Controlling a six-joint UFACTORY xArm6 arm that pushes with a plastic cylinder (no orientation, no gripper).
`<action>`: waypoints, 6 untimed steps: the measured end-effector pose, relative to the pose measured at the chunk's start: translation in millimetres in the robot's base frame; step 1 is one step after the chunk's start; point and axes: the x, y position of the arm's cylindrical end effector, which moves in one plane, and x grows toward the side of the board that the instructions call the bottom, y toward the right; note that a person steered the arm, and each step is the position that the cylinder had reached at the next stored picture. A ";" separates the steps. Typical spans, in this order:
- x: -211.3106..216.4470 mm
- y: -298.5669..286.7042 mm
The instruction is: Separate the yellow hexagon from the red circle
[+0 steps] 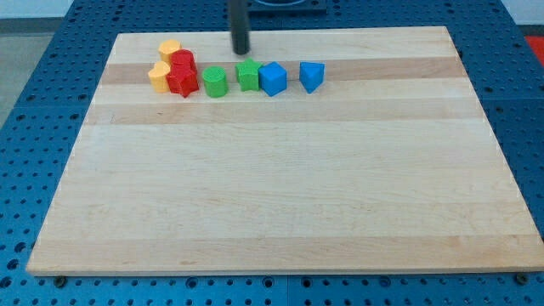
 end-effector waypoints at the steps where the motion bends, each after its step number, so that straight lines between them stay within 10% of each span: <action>1: 4.1 -45.8; 6: -42.2 -140.4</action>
